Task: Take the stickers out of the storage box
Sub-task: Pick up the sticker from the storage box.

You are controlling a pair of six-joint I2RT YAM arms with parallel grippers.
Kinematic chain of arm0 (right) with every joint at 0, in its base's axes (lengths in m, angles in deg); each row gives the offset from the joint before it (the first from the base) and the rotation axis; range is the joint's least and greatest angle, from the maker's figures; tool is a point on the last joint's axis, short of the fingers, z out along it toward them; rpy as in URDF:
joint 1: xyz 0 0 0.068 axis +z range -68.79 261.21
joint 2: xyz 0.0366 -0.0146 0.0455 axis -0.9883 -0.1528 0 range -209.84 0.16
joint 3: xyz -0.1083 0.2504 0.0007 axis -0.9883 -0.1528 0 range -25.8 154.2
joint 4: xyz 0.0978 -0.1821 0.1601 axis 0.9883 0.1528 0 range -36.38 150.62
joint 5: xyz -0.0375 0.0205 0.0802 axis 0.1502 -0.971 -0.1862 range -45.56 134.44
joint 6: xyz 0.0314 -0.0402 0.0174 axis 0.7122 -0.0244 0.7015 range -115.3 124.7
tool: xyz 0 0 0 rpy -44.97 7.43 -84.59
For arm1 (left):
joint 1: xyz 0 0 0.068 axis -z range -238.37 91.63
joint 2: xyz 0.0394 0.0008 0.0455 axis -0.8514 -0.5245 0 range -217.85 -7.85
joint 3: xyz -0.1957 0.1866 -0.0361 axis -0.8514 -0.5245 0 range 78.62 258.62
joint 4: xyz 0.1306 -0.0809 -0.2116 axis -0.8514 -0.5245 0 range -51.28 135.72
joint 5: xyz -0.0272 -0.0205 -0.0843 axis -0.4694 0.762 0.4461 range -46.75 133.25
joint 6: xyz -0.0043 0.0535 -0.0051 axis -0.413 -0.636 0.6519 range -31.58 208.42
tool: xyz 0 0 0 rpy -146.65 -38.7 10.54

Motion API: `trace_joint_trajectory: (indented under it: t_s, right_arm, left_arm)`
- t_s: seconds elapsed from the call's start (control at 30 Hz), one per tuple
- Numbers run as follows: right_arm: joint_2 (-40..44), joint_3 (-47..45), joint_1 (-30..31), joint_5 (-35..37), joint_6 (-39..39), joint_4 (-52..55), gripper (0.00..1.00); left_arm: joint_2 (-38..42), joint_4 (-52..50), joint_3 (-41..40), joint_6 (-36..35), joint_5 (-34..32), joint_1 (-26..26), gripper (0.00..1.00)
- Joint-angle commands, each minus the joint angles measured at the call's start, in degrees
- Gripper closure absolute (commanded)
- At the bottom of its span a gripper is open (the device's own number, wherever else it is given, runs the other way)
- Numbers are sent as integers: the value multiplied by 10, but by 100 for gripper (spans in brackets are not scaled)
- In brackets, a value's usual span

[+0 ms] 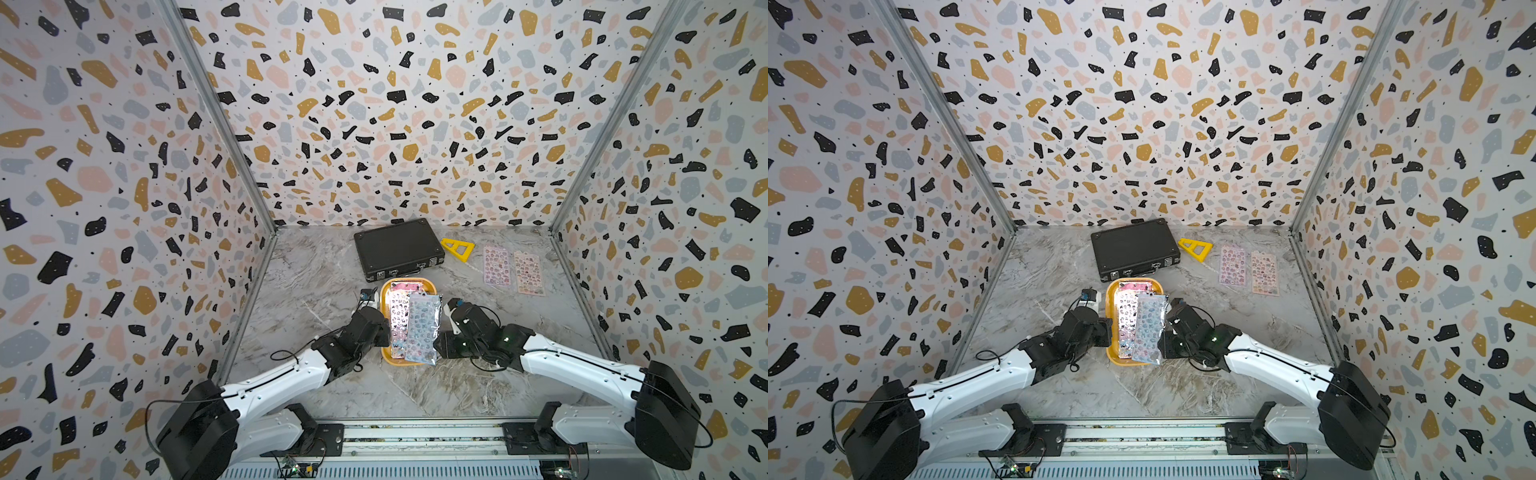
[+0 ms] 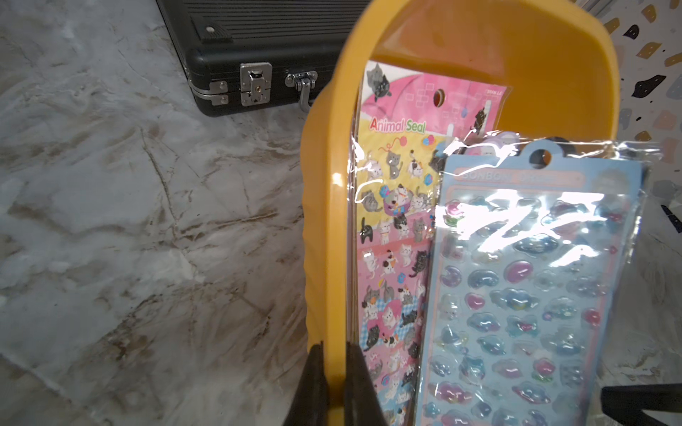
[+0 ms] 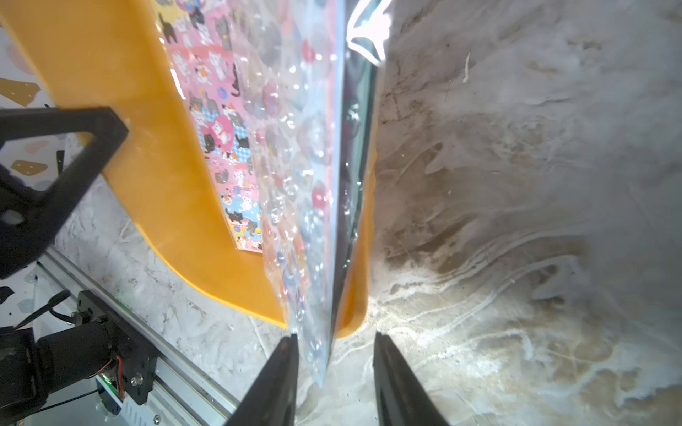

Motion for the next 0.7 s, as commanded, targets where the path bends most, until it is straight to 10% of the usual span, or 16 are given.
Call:
trace_joint_trajectory:
  t_s: [0.0, 0.67]
  right_arm:
    - [24, -11, 0, 9, 16, -19, 60]
    - [-15, 11, 0, -16, 26, -50, 68]
  left_arm:
    - [-1, 12, 28, 12, -5, 1, 100]
    - [-6, 3, 34, 15, -1, 1, 100]
